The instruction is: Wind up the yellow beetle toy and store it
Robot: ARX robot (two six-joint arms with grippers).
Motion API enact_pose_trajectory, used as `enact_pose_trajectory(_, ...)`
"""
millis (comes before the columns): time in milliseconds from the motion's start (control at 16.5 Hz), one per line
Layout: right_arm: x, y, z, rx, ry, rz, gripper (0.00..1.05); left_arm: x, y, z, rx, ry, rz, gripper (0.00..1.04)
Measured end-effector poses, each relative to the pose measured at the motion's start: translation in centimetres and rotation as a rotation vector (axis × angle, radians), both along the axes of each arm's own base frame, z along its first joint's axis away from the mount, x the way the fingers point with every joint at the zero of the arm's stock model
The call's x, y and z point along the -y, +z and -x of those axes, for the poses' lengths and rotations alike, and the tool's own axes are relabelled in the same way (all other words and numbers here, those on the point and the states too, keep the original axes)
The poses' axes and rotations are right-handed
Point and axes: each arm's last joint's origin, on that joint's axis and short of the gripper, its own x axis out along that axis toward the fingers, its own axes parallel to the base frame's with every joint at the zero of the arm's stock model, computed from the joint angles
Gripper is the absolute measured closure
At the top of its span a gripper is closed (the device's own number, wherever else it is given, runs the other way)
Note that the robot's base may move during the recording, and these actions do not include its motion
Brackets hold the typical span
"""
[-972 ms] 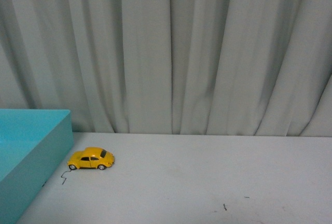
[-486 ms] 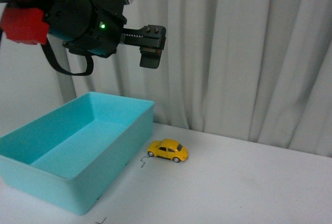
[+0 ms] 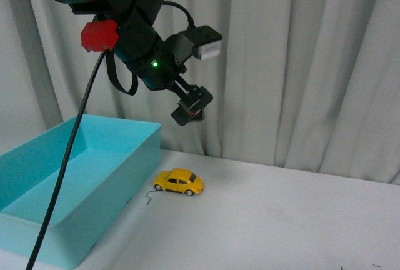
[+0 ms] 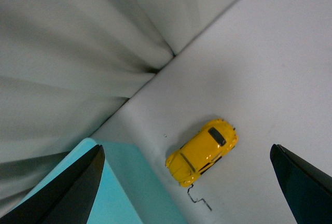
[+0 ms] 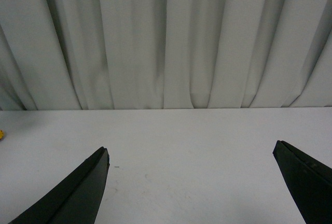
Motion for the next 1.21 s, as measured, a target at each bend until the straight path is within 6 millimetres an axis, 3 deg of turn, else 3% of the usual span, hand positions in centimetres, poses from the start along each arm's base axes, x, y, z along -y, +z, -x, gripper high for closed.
enact_pose_trajectory(425,0.0,0.0,0.0,0.000,0.000,0.000,0.07,2.2,-3.6,-3.1,-0.268,-0.361,-0.484,0.07)
enact_pose_trajectory(668,0.0,0.0,0.0,0.000,0.000,0.000,0.07,3.6,-4.9,-4.2,-0.330,-0.444,-0.550,0.07)
enact_pose_trajectory(850,0.0,0.0,0.0,0.000,0.000,0.000,0.07,3.2,-7.7,-5.2,-0.411,-0.427,-0.581,0.07)
enact_pose_trajectory(1215,0.0,0.0,0.0,0.000,0.000,0.000,0.07,2.8,-11.0,-6.6,-0.460,-0.366,-0.548,0.07)
